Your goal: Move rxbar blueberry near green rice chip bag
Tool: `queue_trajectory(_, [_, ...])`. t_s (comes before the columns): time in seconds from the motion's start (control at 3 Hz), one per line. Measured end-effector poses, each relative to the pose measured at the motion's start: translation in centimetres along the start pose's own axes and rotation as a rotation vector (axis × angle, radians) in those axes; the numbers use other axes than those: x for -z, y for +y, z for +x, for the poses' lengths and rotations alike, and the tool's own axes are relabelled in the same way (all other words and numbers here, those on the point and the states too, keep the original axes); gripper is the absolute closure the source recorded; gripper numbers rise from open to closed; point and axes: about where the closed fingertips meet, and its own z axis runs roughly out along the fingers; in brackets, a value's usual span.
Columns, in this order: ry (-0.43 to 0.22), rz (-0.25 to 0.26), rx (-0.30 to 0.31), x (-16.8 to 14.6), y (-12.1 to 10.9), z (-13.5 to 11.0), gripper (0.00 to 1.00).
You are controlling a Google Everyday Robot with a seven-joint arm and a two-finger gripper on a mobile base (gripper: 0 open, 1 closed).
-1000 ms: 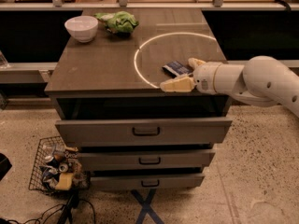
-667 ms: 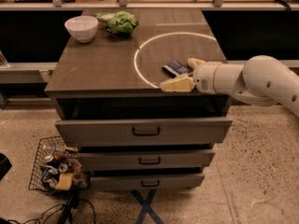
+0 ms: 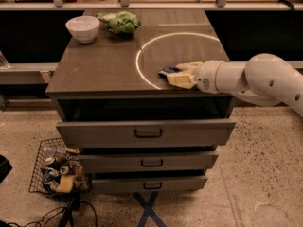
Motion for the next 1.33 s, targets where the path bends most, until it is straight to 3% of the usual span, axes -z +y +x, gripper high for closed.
queue_trajectory(1.33, [0.000, 0.000, 0.000, 0.03, -0.01, -0.06, 1.00])
